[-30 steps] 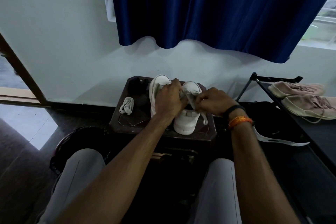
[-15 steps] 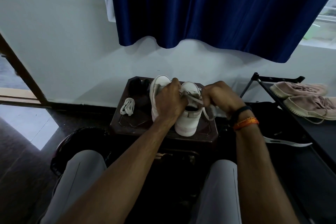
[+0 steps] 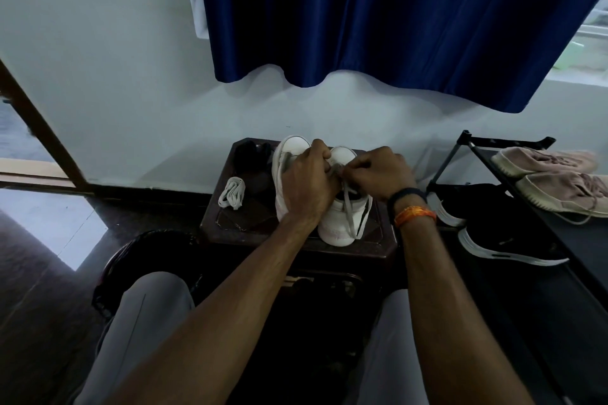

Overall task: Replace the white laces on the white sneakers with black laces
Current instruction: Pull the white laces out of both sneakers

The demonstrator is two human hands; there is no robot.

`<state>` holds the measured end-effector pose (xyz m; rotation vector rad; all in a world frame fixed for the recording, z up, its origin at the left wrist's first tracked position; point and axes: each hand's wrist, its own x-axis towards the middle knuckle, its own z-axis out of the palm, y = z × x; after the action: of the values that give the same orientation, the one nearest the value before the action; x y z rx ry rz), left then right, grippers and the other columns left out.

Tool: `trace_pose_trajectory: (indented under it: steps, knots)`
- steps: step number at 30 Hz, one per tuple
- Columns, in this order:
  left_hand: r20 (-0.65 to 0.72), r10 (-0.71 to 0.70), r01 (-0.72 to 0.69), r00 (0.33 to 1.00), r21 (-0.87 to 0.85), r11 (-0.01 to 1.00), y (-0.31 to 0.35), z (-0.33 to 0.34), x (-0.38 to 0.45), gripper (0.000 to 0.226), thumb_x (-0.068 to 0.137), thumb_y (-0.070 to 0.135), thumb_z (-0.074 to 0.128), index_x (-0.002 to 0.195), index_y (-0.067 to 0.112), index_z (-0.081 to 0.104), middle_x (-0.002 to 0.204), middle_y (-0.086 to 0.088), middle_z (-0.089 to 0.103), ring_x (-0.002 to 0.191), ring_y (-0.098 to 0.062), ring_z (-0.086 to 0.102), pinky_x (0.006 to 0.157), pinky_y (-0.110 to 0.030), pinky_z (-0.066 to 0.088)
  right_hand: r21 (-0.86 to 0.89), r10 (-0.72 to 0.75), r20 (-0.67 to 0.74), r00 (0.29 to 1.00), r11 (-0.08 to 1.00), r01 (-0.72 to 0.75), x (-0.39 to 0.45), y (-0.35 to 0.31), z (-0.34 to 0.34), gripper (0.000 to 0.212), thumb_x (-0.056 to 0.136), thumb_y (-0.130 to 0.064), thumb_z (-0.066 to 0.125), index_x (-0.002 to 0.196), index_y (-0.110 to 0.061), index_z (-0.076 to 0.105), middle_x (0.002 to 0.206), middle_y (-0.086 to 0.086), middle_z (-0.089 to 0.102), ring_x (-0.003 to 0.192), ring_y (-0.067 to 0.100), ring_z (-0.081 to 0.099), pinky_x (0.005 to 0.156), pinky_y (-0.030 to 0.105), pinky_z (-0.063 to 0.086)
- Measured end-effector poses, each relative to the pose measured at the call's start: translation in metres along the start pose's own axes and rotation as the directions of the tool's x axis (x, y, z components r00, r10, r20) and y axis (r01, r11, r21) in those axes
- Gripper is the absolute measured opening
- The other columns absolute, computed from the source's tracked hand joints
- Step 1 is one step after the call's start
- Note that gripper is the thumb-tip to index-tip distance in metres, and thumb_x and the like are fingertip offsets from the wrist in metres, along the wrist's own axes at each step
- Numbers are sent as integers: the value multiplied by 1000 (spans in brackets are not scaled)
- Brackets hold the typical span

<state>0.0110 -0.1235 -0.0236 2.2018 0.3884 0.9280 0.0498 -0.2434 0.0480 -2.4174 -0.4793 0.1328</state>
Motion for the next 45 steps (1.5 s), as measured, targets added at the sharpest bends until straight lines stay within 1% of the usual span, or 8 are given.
trace_pose_trajectory:
  steps: [9, 15, 22, 25, 27, 31, 37, 45]
  knots:
    - [53, 53, -51, 997, -52, 997, -5, 1, 0, 27, 76, 21, 69, 100, 17, 58, 91, 7, 65, 78, -14, 62, 62, -41, 53, 37, 57, -73, 996, 998, -55, 6, -2, 16, 11, 88, -15, 72, 80, -15, 79, 54, 0, 66, 44, 7, 61, 54, 19, 56]
    - [65, 98, -97, 993, -29, 995, -8, -1, 0, 33, 76, 31, 71, 102, 15, 58, 100, 2, 61, 80, -18, 61, 63, -39, 52, -78, 43, -66, 997, 996, -48, 1, 1, 5, 17, 83, -16, 64, 77, -10, 79, 68, 8, 71, 71, 24, 69, 72, 33, 59]
    - [16, 53, -53, 998, 30, 998, -6, 1, 0, 26, 77, 28, 69, 97, 16, 57, 96, 3, 59, 82, -20, 58, 65, -38, 47, 267, -65, 273, 960, 964, -11, -31, 1, -29, 31, 87, -9, 62, 56, -13, 62, 45, -7, 48, 41, 8, 41, 46, 22, 34]
    - [37, 65, -67, 997, 48, 997, -7, 1, 2, 25, 74, 21, 70, 96, 18, 57, 95, 4, 60, 80, -19, 59, 67, -39, 49, 15, -35, 346, 938, 999, 31, -32, 4, -30, 17, 83, -19, 73, 66, -18, 74, 53, -7, 62, 48, 4, 54, 48, 17, 44]
    - [58, 85, -88, 995, 56, 995, -9, 1, 2, 24, 74, 19, 69, 95, 21, 58, 94, 7, 60, 79, -16, 59, 70, -40, 50, 6, 12, 269, 963, 1000, -14, -29, 12, -25, 10, 82, -21, 77, 73, -19, 77, 62, -1, 70, 54, 7, 61, 54, 20, 53]
    - [101, 135, -144, 986, 94, 985, -5, -3, 2, 28, 74, 14, 69, 98, 27, 62, 97, 10, 57, 84, -12, 60, 73, -31, 45, 83, 137, -191, 972, 989, -123, -16, 33, -9, 14, 76, -29, 82, 68, -21, 74, 64, 1, 71, 64, 17, 70, 73, 38, 63]
    - [232, 253, -298, 939, 181, 937, 2, -2, 13, 31, 74, 6, 71, 99, 24, 76, 111, -1, 57, 101, -25, 50, 85, -38, 43, 97, 189, -224, 956, 981, -171, -6, 38, 14, 16, 73, -31, 80, 84, -24, 72, 83, 2, 75, 86, 24, 71, 81, 32, 58]
    - [385, 303, -383, 872, 150, 911, 9, 1, 32, 18, 71, 12, 82, 83, 23, 75, 105, 4, 60, 104, -23, 47, 85, -30, 21, -17, 12, -305, 952, 1000, -18, -5, 39, 23, 14, 78, -25, 74, 90, -21, 79, 82, 4, 75, 82, 26, 68, 69, 26, 47]
